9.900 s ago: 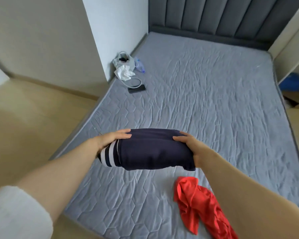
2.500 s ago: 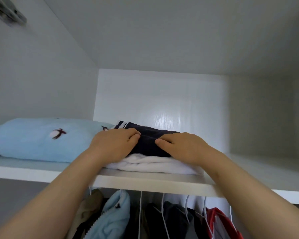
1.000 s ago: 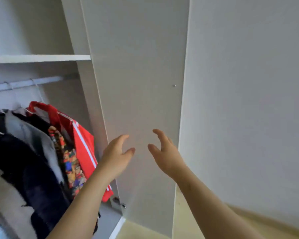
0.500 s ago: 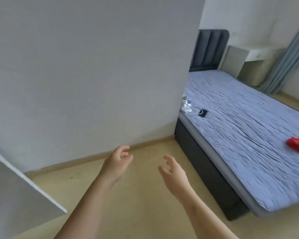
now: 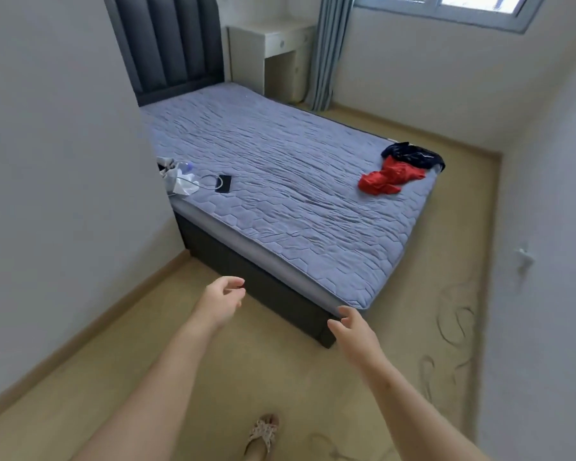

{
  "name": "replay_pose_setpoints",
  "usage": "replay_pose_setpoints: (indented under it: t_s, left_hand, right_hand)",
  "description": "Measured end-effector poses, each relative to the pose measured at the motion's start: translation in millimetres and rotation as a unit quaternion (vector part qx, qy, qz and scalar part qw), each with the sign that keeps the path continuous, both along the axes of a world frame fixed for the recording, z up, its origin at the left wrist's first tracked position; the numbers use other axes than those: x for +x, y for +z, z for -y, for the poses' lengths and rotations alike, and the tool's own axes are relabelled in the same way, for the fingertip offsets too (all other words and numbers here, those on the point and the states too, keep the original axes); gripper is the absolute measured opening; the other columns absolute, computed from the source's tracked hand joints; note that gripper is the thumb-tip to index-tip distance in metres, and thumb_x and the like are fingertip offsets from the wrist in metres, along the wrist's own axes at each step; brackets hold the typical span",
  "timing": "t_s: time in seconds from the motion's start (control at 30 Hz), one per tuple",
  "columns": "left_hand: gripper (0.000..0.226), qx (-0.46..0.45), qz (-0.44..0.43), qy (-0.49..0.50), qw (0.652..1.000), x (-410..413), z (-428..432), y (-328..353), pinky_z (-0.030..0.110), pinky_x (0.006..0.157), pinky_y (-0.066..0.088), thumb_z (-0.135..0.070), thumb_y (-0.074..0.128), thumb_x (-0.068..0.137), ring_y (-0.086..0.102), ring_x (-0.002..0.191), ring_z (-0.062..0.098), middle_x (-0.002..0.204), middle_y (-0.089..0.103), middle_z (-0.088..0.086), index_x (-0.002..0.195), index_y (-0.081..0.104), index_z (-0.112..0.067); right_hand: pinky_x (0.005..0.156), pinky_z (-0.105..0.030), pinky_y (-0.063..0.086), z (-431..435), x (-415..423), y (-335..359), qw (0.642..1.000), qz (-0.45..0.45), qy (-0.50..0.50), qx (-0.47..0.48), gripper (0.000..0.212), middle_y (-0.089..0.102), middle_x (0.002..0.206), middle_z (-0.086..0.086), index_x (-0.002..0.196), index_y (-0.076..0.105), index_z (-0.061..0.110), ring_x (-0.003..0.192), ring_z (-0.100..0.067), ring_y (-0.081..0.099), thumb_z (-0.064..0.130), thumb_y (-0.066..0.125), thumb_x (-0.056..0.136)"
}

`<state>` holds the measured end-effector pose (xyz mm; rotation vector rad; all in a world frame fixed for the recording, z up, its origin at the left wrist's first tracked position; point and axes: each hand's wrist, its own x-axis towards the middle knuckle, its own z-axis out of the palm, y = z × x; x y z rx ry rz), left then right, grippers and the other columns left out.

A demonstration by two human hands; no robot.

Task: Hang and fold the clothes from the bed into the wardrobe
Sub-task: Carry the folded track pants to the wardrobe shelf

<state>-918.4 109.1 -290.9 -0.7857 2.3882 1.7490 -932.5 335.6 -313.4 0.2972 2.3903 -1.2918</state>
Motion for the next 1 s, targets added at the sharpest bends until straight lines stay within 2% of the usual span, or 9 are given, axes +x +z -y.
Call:
replay_pose_setpoints:
  t_s: [0.1,0.2,0.27,0.37,0.43,0.57,0.77,0.9,1.0]
  left_hand:
    - [0.020,0.000,0.006,-0.035,0.999,-60.2,-6.3,-2.5,0.024,0.064,0.041,-0.012,0.051,0.093,0.059,0.085,0.019,0.088,0.060,0.003,0.110,0.060,-0.014]
    - [0.019,0.000,0.016,-0.076,0.997,-118.1,-18.5,0.4,0.035,0.081,0.046,-0.014,0.048,0.093,0.060,0.099,0.024,0.098,0.063,0.005,0.105,0.060,-0.021]
    - [0.018,-0.011,0.015,-0.121,0.992,-155.3,-33.6,2.1,0.036,0.087,0.046,-0.015,0.047,0.093,0.059,0.100,0.023,0.102,0.062,0.005,0.103,0.058,-0.025]
    - [0.018,-0.021,0.017,-0.192,0.981,-197.1,-64.0,2.0,0.034,0.081,0.046,-0.016,0.047,0.093,0.059,0.097,0.023,0.103,0.060,0.004,0.105,0.056,-0.025]
    - [0.020,-0.024,0.028,-0.233,0.972,-218.6,-86.8,-1.4,0.032,0.075,0.046,-0.016,0.047,0.093,0.060,0.093,0.025,0.101,0.061,0.004,0.109,0.056,-0.023]
    - [0.021,-0.021,0.049,-0.277,0.959,-259.8,-134.4,-11.3,0.029,0.067,0.043,-0.014,0.045,0.093,0.059,0.091,0.024,0.100,0.062,0.006,0.111,0.055,-0.021]
    - [0.022,-0.003,0.064,-0.295,0.953,-339.2,-247.6,-39.9,0.026,0.062,0.039,-0.006,0.043,0.093,0.054,0.086,0.023,0.099,0.060,0.011,0.109,0.056,-0.013]
    - [0.023,-0.006,0.085,-0.281,0.956,-405.2,-343.3,-54.7,0.024,0.058,0.037,-0.004,0.045,0.089,0.055,0.079,0.021,0.082,0.058,0.003,0.105,0.059,-0.013]
    - [0.022,-0.011,0.097,-0.279,0.955,-451.7,-406.8,-49.6,0.028,0.067,0.041,-0.006,0.046,0.088,0.057,0.082,0.022,0.083,0.059,0.003,0.104,0.059,-0.015]
  right_hand:
    - [0.086,-0.025,0.039,-11.4,-40.0,1.4,0.999,0.014,-0.031,0.013,0.046,0.049,0.135,-0.005,0.137,0.040,0.020,0.119,-0.018,0.049,0.025,0.048,0.092]
    - [0.091,-0.028,0.041,-21.5,-84.9,7.2,0.998,-0.005,-0.059,0.014,0.045,0.051,0.132,-0.005,0.136,0.041,0.018,0.116,-0.018,0.050,0.025,0.048,0.093]
    - [0.090,-0.029,0.041,-30.2,-111.2,7.5,0.996,-0.010,-0.089,-0.001,0.044,0.052,0.129,-0.006,0.135,0.042,0.017,0.113,-0.018,0.051,0.025,0.049,0.093]
    - [0.095,-0.033,0.041,-48.9,-135.5,2.2,0.990,-0.004,-0.142,-0.020,0.042,0.054,0.126,-0.009,0.132,0.046,0.014,0.113,-0.021,0.053,0.022,0.052,0.092]
    - [0.092,-0.032,0.043,-66.1,-146.2,-1.9,0.984,0.003,-0.176,-0.033,0.039,0.055,0.124,-0.008,0.131,0.046,0.013,0.112,-0.022,0.053,0.020,0.052,0.092]
    - [0.065,-0.019,0.040,-112.1,-174.5,-11.3,0.970,-0.005,-0.236,-0.055,0.029,0.055,0.102,0.002,0.122,0.050,0.015,0.090,-0.011,0.053,0.018,0.051,0.093]
    - [0.084,-0.028,0.042,-201.6,-244.0,-37.3,0.968,0.024,-0.249,-0.035,0.026,0.059,0.107,-0.006,0.116,0.057,0.010,0.095,-0.018,0.054,0.017,0.052,0.091]
    - [0.082,-0.027,0.042,-289.0,-309.8,-43.2,0.966,0.024,-0.255,-0.025,0.025,0.057,0.100,-0.001,0.115,0.057,0.012,0.092,-0.017,0.054,0.018,0.051,0.091]
    - [0.082,-0.026,0.041,-352.5,-349.9,-36.2,0.966,0.027,-0.255,-0.018,0.023,0.058,0.103,-0.001,0.114,0.056,0.014,0.094,-0.015,0.054,0.020,0.049,0.092]
